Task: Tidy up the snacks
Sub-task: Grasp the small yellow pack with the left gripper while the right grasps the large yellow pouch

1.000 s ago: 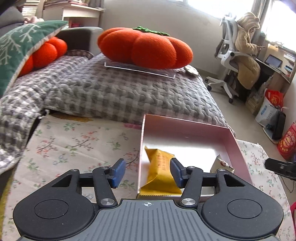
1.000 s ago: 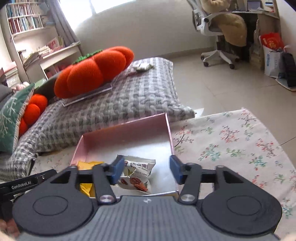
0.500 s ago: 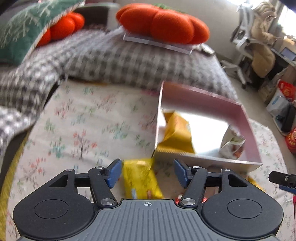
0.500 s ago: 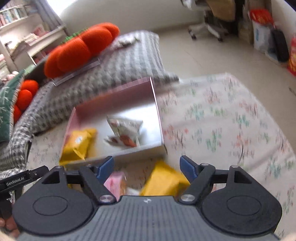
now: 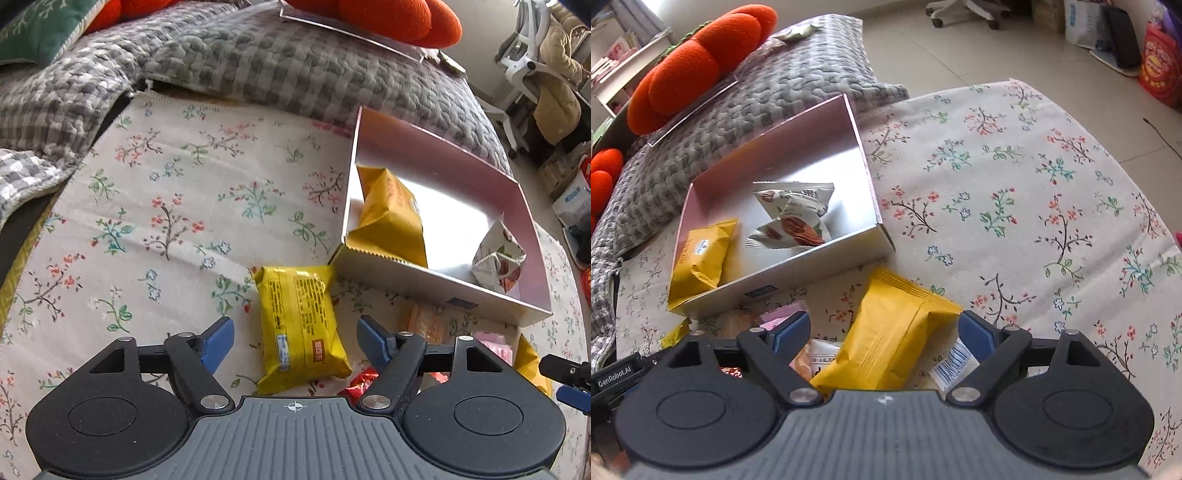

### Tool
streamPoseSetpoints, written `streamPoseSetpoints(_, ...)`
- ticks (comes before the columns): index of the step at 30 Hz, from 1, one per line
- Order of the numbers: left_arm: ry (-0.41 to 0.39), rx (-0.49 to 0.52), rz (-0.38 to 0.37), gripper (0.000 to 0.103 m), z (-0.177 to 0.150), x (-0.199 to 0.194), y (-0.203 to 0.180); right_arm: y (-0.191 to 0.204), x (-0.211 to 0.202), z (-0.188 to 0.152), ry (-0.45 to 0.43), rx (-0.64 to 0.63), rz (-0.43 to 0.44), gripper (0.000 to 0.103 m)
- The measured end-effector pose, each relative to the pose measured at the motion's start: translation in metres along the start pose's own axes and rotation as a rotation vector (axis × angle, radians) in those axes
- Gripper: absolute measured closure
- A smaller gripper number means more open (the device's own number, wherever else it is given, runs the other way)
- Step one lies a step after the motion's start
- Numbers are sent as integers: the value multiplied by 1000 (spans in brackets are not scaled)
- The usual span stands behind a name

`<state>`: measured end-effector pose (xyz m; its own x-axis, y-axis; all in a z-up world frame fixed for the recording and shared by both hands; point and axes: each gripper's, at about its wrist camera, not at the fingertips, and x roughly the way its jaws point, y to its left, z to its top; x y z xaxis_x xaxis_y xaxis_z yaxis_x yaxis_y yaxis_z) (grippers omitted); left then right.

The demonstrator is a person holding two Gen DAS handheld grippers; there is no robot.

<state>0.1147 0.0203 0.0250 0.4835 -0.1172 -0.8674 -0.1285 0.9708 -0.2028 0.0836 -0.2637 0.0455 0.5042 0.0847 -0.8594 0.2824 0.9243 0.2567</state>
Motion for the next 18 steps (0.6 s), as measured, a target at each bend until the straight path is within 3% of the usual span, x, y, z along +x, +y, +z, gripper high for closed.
streamPoseSetpoints(18,10,32,56,25,-3,22,-5,4,14,-5,34,-13,-48,18)
